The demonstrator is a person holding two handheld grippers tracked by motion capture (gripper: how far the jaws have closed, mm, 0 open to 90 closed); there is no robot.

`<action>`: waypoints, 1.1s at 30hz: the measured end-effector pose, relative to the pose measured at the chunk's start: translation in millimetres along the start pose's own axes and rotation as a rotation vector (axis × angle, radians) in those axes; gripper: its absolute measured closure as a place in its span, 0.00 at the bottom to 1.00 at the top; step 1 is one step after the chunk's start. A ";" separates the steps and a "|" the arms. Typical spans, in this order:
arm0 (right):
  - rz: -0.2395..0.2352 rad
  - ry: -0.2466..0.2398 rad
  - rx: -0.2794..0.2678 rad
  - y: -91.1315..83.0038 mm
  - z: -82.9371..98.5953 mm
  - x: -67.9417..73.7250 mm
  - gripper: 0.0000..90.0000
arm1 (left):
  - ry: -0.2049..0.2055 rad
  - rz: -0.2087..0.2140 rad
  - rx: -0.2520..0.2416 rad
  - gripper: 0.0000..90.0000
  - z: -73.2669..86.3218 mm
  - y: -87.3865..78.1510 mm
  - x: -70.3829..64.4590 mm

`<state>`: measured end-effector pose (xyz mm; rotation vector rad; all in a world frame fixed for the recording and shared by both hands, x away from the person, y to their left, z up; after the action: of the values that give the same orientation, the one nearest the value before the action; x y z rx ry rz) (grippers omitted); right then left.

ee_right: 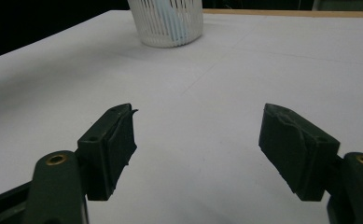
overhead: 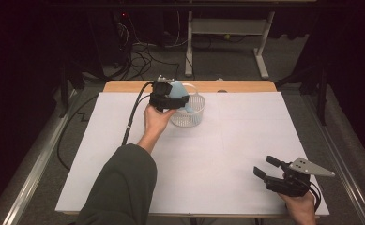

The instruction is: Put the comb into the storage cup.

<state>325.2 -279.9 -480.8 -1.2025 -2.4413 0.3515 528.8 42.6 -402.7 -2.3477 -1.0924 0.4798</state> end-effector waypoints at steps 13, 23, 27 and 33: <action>0.006 0.005 -0.001 -0.2 0.0 -1.5 0.30 | -0.024 0.012 0.019 0.22 2.5 -1.0 7.3; 0.004 0.006 -0.002 0.0 -0.1 -1.4 0.30 | -0.046 0.010 0.026 0.18 3.9 -1.4 13.1; 0.004 0.005 -0.001 0.2 0.0 -1.2 0.30 | -0.051 0.011 0.031 0.17 4.6 -1.1 15.0; 0.004 0.007 -0.002 -0.1 0.0 -1.4 0.30 | -0.059 0.011 0.035 0.17 6.1 -1.1 17.4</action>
<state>325.9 -281.1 -481.0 -1.2070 -2.4345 0.3461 535.7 58.6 -408.9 -2.3239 -1.0891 0.5713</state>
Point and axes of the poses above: each handheld gripper's, and its own axes: y roughly forward along the jaws, z roughly out of its underside, x roughly to its left, the point moved 7 cm from there along y, roughly forward along the jaws, and after that the axes turned 6 degrees about y, right-handed, at the moved point
